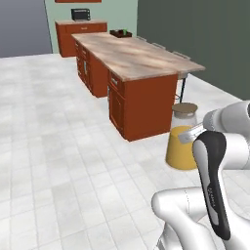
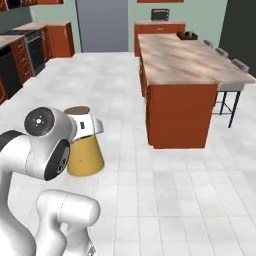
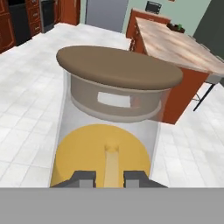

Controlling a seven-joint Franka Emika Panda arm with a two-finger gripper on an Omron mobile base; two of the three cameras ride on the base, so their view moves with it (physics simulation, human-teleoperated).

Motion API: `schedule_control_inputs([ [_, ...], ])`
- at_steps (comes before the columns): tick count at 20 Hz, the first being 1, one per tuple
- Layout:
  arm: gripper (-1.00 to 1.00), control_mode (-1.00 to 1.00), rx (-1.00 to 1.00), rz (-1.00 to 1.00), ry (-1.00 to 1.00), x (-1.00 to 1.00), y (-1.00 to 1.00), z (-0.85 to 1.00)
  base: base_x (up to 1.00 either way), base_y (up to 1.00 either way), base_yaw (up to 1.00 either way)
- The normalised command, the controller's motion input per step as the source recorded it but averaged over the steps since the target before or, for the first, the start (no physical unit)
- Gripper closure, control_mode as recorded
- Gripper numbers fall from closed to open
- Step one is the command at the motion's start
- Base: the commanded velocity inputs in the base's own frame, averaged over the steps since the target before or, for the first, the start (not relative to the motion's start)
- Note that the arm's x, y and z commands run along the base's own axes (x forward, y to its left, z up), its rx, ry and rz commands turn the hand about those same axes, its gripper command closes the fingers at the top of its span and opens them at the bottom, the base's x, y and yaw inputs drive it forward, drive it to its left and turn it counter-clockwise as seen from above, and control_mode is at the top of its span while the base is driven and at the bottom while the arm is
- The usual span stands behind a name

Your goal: There is a tray on the dining counter. Grab the cup, mug, and pitcher and place them on the tray. The pitcher may be placed next to the tray if it cannot fit the tray.

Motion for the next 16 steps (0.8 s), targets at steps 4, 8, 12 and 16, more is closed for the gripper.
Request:
schedule_control_inputs([
  [4, 1.0, 1.0, 0.0, 0.0, 0.0, 0.0, 0.0, 0.0, 0.75, -0.91, -0.01],
  [8, 1.0, 1.0, 0.0, 0.0, 0.0, 0.0, 0.0, 0.0, 0.75, -1.0, 0.0],
  [12, 1.0, 1.0, 0.0, 0.0, 0.0, 0.0, 0.0, 0.0, 0.63, -1.0, -0.03],
  [16, 1.0, 1.0, 0.0, 0.0, 0.0, 0.0, 0.0, 0.0, 0.68, -0.95, -0.04],
])
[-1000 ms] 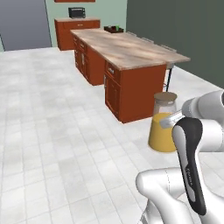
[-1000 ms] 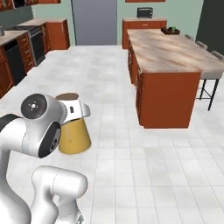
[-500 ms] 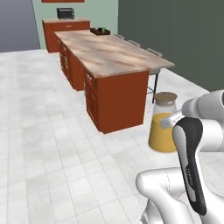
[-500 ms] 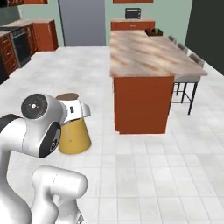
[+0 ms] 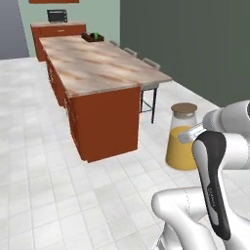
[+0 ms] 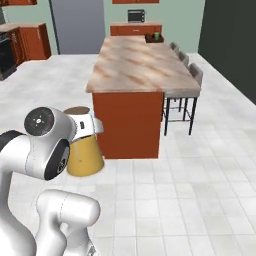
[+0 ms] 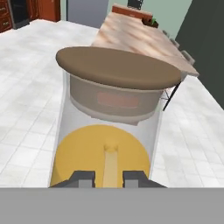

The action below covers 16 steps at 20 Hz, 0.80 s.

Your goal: There is a tray on the dining counter. Grab the cup, mug, and pitcher and place them on the tray. The pitcher may be placed next to the tray if it cannot fit the tray.

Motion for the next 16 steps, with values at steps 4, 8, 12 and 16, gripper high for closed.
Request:
schedule_control_inputs([
  [4, 1.0, 1.0, 0.0, 0.0, 0.0, 0.0, 0.0, 0.0, 0.66, -0.95, -0.01],
  [8, 1.0, 1.0, 0.0, 0.0, 0.0, 0.0, 0.0, 0.0, 0.58, -0.99, 0.0],
  [12, 1.0, 1.0, 0.0, 0.0, 0.0, 0.0, 0.0, 0.0, 0.7, -0.93, 0.0],
  [16, 1.0, 1.0, 0.0, 0.0, 0.0, 0.0, 0.0, 0.0, 0.83, -0.89, 0.0],
])
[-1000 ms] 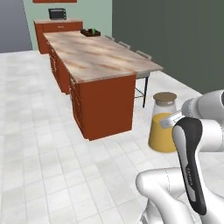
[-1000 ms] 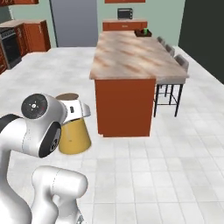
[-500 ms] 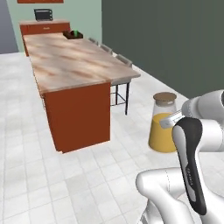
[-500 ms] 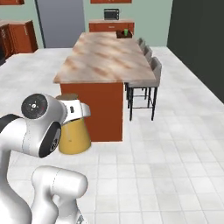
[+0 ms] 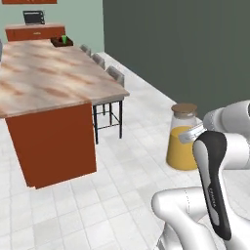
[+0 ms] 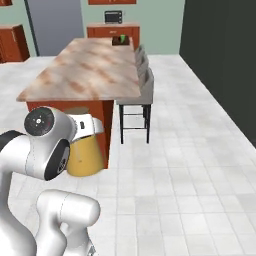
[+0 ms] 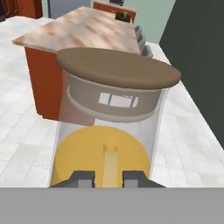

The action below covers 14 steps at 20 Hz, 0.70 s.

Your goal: There is a tray on the dining counter. Grab the cup, mug, and pitcher and place them on the tray. The pitcher may be placed next to the tray if it cannot fit the tray.

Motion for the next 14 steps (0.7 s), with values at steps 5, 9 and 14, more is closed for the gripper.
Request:
schedule_control_inputs([
  [5, 1.0, 1.0, 0.0, 0.0, 0.0, 0.0, 0.0, 0.0, 0.96, -0.92, 0.0],
  [9, 1.0, 1.0, 0.0, 0.0, 0.0, 0.0, 0.0, 0.0, 1.0, -0.86, 0.0],
  [14, 1.0, 1.0, 0.0, 0.0, 0.0, 0.0, 0.0, 0.0, 1.0, -0.72, 0.0],
])
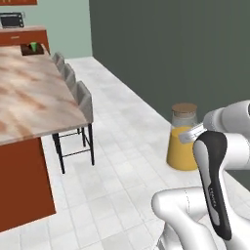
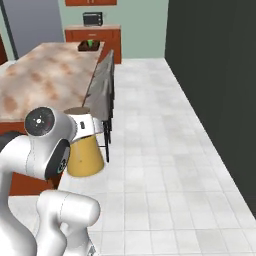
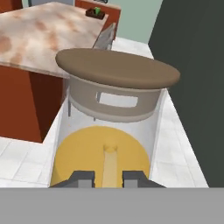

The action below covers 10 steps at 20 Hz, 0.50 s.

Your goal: There is a tray on the dining counter. Grab the cup, mug, and pitcher and place them on the tray. The pitcher may be placed next to the tray if it cannot fit the tray.

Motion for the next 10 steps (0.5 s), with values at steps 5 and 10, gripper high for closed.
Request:
schedule_control_inputs([
  [5, 1.0, 1.0, 0.0, 0.0, 0.0, 0.0, 0.0, 0.0, 1.0, -0.7, 0.0],
  [10, 1.0, 1.0, 0.0, 0.0, 0.0, 0.0, 0.0, 0.0, 1.0, -0.54, 0.0],
])
